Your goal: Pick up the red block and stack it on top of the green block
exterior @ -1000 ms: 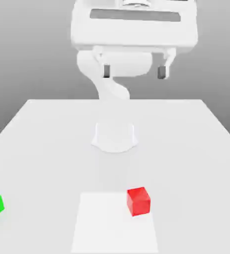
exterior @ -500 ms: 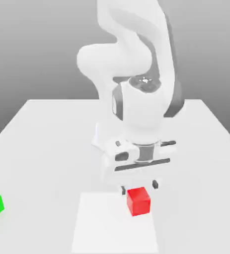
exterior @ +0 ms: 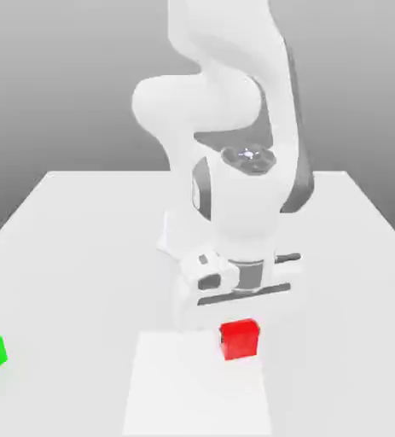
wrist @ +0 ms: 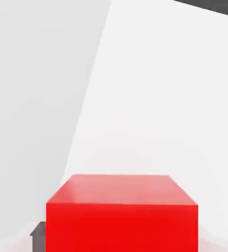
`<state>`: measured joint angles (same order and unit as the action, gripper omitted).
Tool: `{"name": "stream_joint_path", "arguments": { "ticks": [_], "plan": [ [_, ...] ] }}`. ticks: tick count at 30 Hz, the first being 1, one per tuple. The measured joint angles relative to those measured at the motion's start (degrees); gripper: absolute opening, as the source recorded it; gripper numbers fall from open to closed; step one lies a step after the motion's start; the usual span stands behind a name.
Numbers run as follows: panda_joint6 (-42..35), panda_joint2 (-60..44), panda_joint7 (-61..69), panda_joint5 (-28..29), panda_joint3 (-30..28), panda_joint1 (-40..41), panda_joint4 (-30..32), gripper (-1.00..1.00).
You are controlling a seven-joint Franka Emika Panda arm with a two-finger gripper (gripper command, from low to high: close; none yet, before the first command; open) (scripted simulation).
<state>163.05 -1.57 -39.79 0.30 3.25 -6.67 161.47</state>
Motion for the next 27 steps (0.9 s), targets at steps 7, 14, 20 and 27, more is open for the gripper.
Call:
{"name": "stream_joint_path", "arguments": {
  "ticks": [7, 14, 20, 27],
  "plan": [
    [-5.55, 0.62, 7.80, -3.49, -9.47, -3.64, -4.47, -1.00],
    [-11.26, -4.58, 19.14, -6.92, -18.73, 15.07, -14.61, -1.00],
    [-15.35, -7.97, 26.77, -7.83, -25.29, 23.99, -22.08, -1.00],
    [-8.67, -17.63, 33.66, -15.25, -22.96, 28.80, -24.44, 1.00]
  ]
}}
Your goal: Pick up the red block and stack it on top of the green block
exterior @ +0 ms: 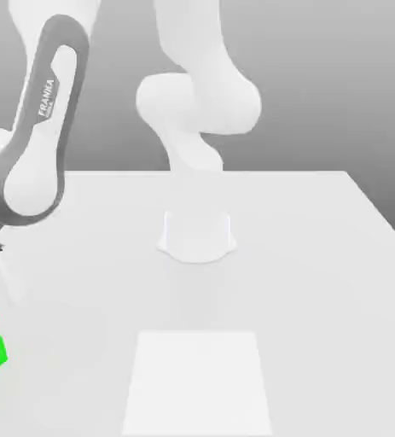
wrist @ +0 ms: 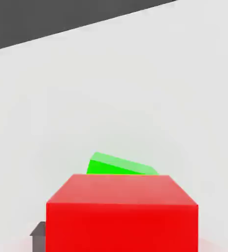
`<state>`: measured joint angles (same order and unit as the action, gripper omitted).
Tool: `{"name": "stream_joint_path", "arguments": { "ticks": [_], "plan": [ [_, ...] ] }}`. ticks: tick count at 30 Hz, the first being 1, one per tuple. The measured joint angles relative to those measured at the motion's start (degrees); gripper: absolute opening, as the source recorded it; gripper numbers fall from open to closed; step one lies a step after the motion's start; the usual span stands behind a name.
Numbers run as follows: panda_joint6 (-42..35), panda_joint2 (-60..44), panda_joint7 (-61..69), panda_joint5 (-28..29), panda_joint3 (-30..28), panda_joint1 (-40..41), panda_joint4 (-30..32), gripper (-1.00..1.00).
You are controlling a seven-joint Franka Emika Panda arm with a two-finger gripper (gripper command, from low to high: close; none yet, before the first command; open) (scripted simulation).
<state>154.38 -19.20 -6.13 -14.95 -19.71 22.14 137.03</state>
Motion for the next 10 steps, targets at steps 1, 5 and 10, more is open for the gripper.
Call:
{"name": "stream_joint_path", "arguments": {
  "ticks": [1, 5, 10],
  "plan": [
    [0.00, 0.00, 0.00, 0.00, 0.00, 0.00, 0.00, 1.00],
    [0.64, -0.72, 0.42, -0.57, 0.40, 0.33, -0.06, 1.00],
    [-5.80, 6.98, -4.16, 5.86, -3.00, -1.94, 0.51, 1.00]
  ]
}}
